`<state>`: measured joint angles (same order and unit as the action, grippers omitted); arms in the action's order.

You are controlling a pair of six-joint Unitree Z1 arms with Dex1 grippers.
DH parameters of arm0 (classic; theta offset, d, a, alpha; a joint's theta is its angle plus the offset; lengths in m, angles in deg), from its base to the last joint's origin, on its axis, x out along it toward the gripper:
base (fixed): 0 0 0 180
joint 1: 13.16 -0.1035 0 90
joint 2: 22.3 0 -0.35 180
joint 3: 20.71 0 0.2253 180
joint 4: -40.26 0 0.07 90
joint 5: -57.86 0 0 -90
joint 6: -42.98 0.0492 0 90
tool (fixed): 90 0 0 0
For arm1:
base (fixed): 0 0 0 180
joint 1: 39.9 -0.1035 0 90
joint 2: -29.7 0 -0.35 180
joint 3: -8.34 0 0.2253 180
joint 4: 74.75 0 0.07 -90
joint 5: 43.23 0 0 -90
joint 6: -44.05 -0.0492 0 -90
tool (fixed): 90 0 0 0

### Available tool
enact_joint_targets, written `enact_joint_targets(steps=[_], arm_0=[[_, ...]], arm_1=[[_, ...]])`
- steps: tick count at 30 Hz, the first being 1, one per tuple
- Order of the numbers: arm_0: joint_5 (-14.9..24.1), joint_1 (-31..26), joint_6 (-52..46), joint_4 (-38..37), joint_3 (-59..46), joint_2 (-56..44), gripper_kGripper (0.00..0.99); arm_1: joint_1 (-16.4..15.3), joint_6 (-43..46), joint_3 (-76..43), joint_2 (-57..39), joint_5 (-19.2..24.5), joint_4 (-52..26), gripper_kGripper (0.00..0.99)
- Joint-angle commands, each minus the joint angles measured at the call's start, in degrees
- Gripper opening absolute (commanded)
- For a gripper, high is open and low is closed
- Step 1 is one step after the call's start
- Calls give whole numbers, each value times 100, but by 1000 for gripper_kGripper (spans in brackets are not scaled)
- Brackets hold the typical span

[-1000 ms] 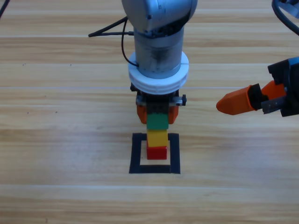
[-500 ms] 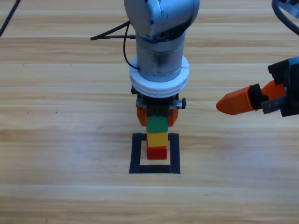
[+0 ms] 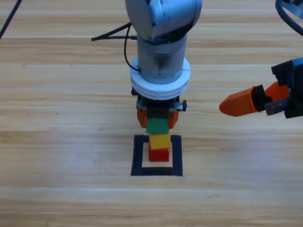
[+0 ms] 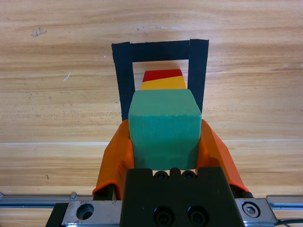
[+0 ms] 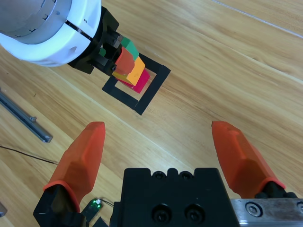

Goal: Stack the blocks in the rectangular block: red at the bottom, yellow in the middle, green on top

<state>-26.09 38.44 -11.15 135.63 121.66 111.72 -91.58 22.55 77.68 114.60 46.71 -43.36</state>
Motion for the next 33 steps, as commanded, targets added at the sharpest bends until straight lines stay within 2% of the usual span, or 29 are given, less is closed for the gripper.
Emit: enact_joint_targets(steps=[1, 4, 7, 9, 11, 12, 13, 14, 20, 27, 30, 33], arm_0=[[53, 96, 61, 15, -124, 195, 34], [53, 105, 61, 15, -116, 177, 35], [45, 105, 52, 15, -63, 177, 138], [36, 131, 25, 15, -45, 160, 334], [36, 166, -18, 15, -37, 133, 571], [36, 175, -45, 15, -45, 107, 733], [45, 184, -54, 15, -54, 89, 825], [53, 184, -62, 15, -72, 54, 862], [80, 175, -36, 15, -133, -95, 948], [124, 175, -80, 24, -107, -297, 950], [343, 184, -98, 24, -45, -948, 951], [757, 228, -256, -11, -327, -1748, 950]], arm_1=[[-114, 68, -178, 247, -29, -127, 990], [-114, 68, -169, 247, -29, -127, 990], [-114, 68, -169, 238, -20, -127, 990], [-123, 68, -169, 238, -20, -127, 990], [-114, 68, -169, 238, -20, -127, 990], [-114, 68, -169, 238, -20, -127, 990], [-114, 68, -169, 238, -20, -127, 990], [-123, 68, -169, 238, -20, -127, 990], [-123, 68, -169, 238, -20, -127, 990], [-114, 68, -169, 221, -20, -127, 990], [-114, 68, -178, 212, -20, -127, 990], [-114, 68, -187, 212, -20, -127, 990]])
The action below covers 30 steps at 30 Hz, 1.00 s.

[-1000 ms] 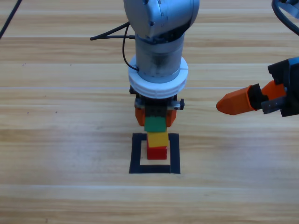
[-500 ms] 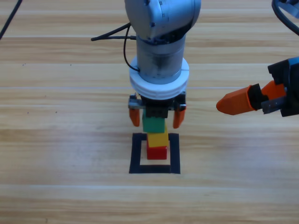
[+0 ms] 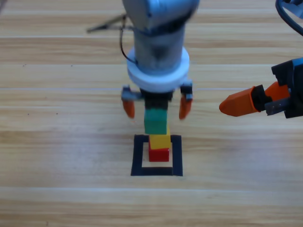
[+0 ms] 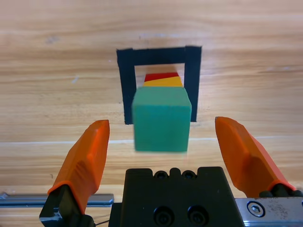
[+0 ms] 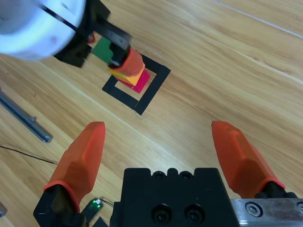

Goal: Stack the blocks in the rectangular block: red at the bottom, yellow in the middle, green on top

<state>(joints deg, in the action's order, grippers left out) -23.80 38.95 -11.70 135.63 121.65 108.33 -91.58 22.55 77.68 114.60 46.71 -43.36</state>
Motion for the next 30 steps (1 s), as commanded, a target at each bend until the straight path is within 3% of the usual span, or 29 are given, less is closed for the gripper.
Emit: enact_joint_targets(steps=[1, 3, 6, 12, 14, 18, 30], arm_0=[[730, 274, -219, -82, -546, -1637, 950], [1468, 731, -438, -196, -1020, -2094, 950], [1846, 1065, -421, -767, -1996, -2586, 945], [2365, 1654, 133, -3009, -4747, -3852, 948], [2365, 1680, 441, -3703, -5459, -4125, 950], [2391, 1698, 687, -4213, -5951, -4169, 950], [2409, 1698, 722, -4345, -6074, -4230, 950]], arm_1=[[-114, 67, -187, 203, -21, -127, 990], [-114, 67, -187, 203, -21, -127, 990], [-114, 67, -187, 194, -21, -127, 990], [-114, 67, -187, 194, -21, -127, 990], [-114, 67, -187, 194, -21, -127, 990], [-114, 67, -187, 194, -21, -127, 990], [-123, 67, -187, 194, -21, -127, 990]])
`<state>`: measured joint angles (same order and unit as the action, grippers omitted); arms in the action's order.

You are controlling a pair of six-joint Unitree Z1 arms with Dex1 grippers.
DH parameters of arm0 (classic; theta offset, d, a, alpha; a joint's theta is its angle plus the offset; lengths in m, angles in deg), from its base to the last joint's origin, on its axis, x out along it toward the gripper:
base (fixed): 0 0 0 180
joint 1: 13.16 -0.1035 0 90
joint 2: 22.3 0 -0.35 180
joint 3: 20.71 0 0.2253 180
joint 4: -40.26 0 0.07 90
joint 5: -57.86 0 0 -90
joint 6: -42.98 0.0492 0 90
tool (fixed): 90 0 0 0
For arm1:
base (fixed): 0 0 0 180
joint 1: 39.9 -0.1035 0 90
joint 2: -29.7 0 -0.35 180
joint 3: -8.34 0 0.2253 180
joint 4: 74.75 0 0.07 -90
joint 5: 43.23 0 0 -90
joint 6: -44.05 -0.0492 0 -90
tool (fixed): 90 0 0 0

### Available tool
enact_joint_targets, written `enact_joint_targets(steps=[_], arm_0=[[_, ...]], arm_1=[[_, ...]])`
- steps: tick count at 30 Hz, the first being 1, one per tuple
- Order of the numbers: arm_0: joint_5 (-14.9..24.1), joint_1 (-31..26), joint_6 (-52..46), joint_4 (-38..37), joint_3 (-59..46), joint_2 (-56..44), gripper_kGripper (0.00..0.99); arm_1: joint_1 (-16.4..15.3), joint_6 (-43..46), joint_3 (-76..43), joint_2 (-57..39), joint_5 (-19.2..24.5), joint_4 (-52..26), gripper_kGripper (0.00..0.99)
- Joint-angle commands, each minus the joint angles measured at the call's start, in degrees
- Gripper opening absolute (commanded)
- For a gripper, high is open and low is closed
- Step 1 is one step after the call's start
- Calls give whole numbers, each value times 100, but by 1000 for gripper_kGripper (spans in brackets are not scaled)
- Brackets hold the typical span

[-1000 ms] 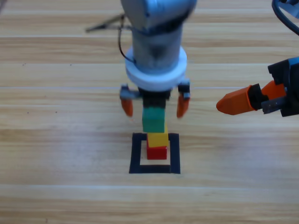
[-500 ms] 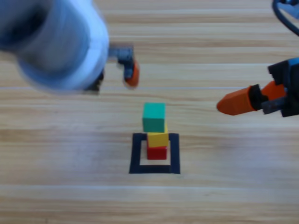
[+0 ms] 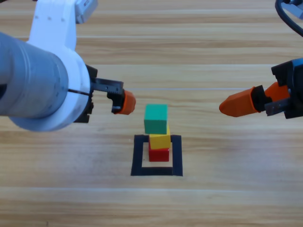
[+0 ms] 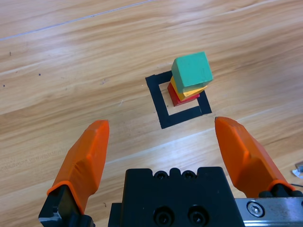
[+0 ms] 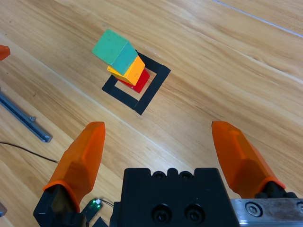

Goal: Stack the blocks in the rectangular block: red at the bottom, yellow in the middle, green on top

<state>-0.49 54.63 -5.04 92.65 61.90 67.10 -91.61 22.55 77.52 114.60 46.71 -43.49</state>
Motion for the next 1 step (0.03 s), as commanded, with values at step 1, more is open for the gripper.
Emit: enact_joint_targets(steps=[1], arm_0=[[78, 129, 64, -47, -98, -98, 950]], arm_1=[[-111, 67, -171, 194, -21, -113, 990]])
